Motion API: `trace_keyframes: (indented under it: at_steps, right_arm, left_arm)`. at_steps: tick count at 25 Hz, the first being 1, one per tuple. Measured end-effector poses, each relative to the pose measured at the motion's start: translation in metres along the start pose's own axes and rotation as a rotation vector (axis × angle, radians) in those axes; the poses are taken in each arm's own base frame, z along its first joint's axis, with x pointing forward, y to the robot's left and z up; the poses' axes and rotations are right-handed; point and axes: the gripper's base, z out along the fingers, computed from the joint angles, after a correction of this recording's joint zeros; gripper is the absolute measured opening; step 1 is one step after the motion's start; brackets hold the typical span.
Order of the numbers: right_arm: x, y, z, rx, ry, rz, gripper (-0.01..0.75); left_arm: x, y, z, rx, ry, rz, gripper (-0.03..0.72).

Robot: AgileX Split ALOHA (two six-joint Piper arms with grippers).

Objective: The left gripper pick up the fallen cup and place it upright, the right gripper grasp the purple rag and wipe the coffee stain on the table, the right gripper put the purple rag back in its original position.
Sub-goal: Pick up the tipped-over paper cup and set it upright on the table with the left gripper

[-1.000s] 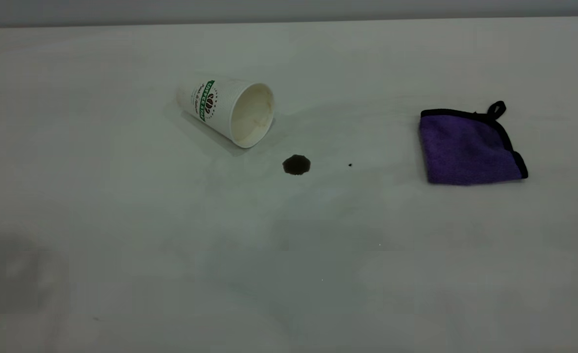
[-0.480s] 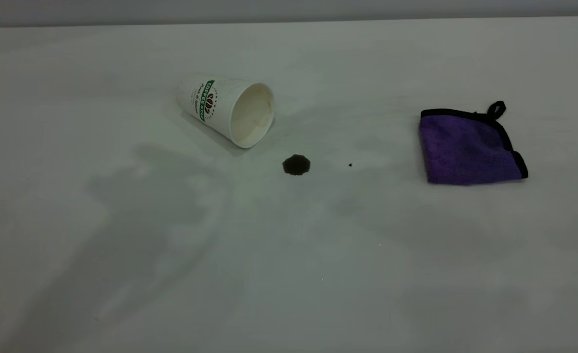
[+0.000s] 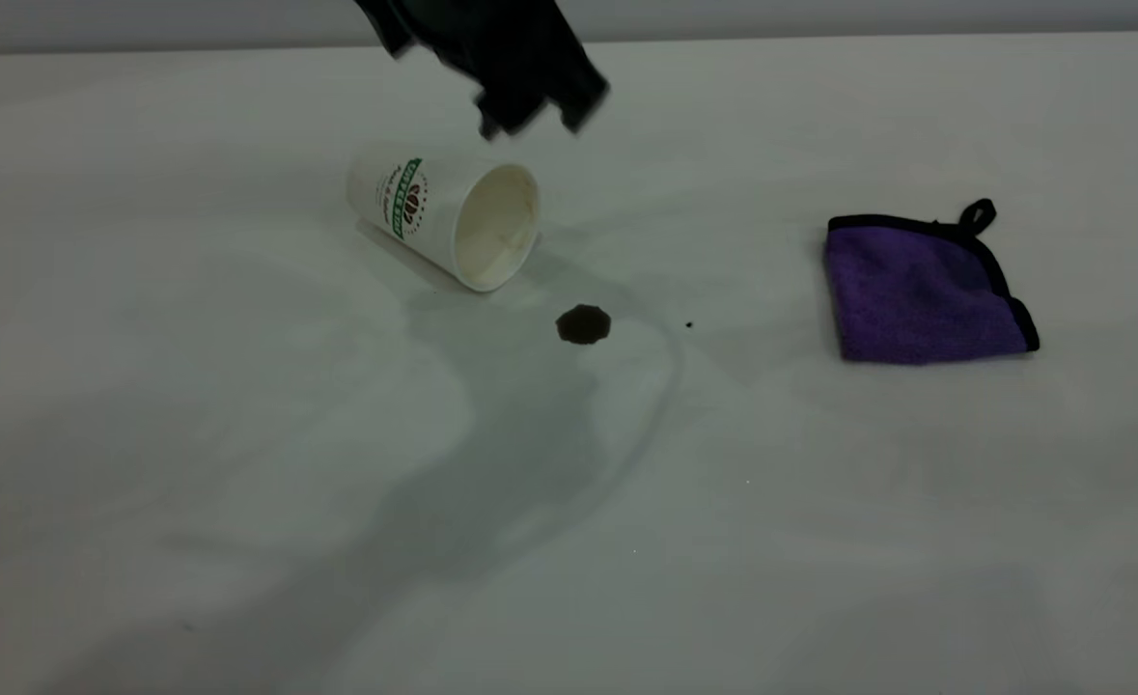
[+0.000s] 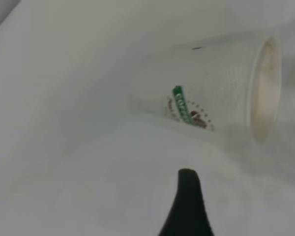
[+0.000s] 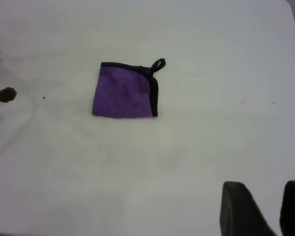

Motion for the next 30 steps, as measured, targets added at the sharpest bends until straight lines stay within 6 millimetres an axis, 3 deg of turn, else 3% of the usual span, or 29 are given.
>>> trace_keyframes:
  at_steps: [7, 14, 19, 23, 27, 30]
  right_arm:
    - [0.0, 0.0, 0.0, 0.0, 0.0, 0.0, 0.238]
    - [0.0, 0.0, 0.0, 0.0, 0.0, 0.0, 0.238]
    - [0.0, 0.0, 0.0, 0.0, 0.0, 0.0, 0.238]
    - [0.0, 0.0, 0.0, 0.0, 0.0, 0.0, 0.238]
    - [0.0, 0.0, 0.0, 0.0, 0.0, 0.0, 0.238]
    - [0.0, 0.0, 0.0, 0.0, 0.0, 0.0, 0.238]
  left_arm:
    - [0.0, -0.026, 0.05, -0.082, 0.023, 0.055, 0.67]
    - [0.002, -0.037, 0.08, -0.175, -0.033, 0.06, 0.655]
    - [0.005, -0.037, 0.098, -0.201, -0.052, 0.06, 0.645]
    - [0.009, -0.025, 0.112, -0.209, -0.028, 0.042, 0.623]
    - [0.011, -0.008, 0.124, -0.24, -0.02, 0.047, 0.514]
    - [0.013, 0.002, 0.129, -0.258, -0.006, 0.039, 0.326]
